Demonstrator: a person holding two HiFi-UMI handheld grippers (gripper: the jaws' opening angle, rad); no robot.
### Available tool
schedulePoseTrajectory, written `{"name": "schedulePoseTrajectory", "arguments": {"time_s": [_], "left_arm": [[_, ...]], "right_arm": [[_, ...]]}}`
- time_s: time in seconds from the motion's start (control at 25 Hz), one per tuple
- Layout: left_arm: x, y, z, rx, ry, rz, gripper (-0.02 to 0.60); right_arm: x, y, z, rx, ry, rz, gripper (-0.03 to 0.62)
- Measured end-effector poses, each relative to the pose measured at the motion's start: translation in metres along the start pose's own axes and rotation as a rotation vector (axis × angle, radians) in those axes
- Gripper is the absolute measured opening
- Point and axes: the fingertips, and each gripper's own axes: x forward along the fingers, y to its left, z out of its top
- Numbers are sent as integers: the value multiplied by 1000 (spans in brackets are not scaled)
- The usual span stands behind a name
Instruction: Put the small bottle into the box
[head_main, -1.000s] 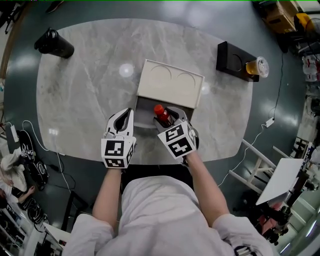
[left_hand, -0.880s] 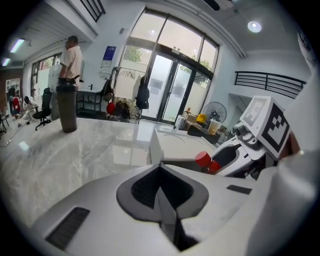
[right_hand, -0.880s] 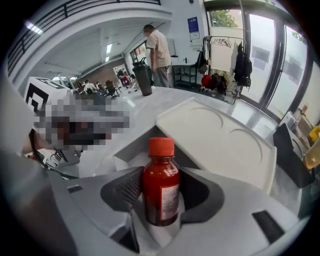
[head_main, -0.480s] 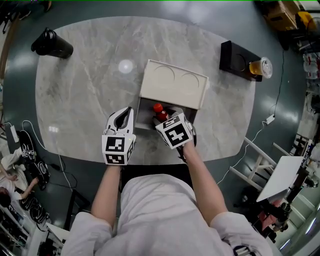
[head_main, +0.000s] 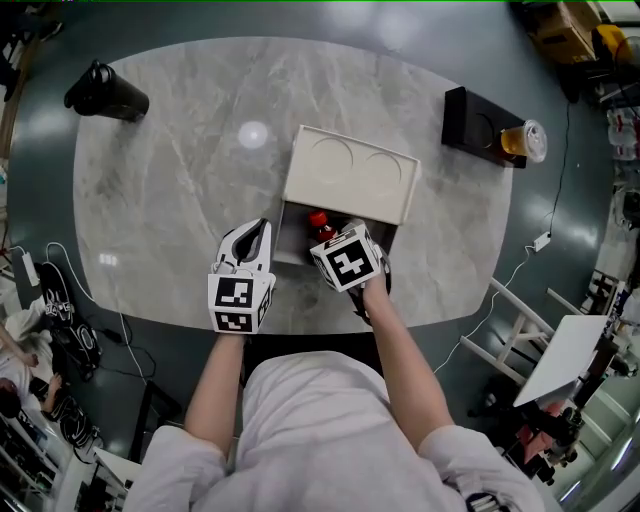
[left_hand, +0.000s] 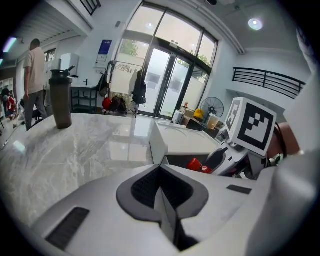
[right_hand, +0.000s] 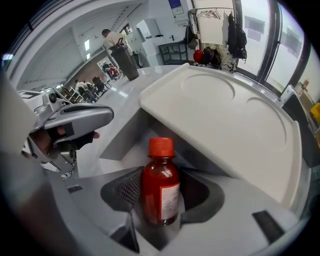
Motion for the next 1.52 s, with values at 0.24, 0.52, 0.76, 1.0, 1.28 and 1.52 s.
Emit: {"name": "schedulePoseTrajectory", "arguments": {"time_s": [0.24, 0.52, 0.76, 1.0, 1.28, 1.52], "left_arm": [[-2, 2, 0, -2, -3, 4, 21], [-5, -3, -2, -2, -1, 0, 21], [-12, -12, 2, 27, -12, 5, 21], [-20, -23, 12, 27, -50, 8, 21], [-25, -50, 24, 46, -81, -14, 21], [-24, -93, 24, 82, -77, -53, 21]], "right_arm": [[9, -1, -2, -1, 18, 4, 233], [10, 0, -1, -25, 26, 1, 233], [0, 1, 1, 7, -32, 24, 252], [-33, 0, 8, -21, -178, -7, 252], [-91, -17, 4, 78, -454, -40, 57], [-123, -37, -20, 126, -566, -90, 30]]}}
